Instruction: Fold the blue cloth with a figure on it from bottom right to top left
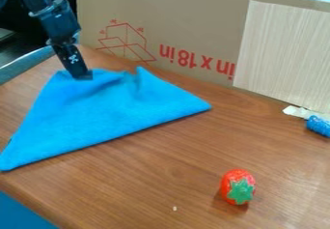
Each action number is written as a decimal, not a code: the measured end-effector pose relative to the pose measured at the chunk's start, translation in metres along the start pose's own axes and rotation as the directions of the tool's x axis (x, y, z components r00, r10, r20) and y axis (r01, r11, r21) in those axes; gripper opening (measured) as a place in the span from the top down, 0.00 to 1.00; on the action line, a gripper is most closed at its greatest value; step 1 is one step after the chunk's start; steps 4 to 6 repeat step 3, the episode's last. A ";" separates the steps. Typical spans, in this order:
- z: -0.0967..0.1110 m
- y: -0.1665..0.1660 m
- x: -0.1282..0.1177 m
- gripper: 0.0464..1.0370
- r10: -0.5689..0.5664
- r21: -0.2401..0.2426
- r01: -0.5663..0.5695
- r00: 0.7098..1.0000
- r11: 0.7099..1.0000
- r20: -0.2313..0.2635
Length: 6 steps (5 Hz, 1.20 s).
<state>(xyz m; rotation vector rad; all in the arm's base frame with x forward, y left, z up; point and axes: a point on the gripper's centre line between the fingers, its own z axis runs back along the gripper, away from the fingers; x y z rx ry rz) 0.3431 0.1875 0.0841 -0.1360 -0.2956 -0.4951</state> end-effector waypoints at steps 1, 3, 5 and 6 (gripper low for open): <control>0.005 -0.005 0.002 0.04 -0.005 -0.007 0.005 1.000 1.000 0.026; 0.072 0.001 -0.007 0.04 0.005 0.122 -0.018 0.994 0.992 0.107; 0.072 0.001 -0.007 0.04 0.005 0.122 -0.018 0.994 0.992 0.107; 0.072 0.001 -0.007 0.04 0.005 0.122 -0.018 0.994 0.992 0.107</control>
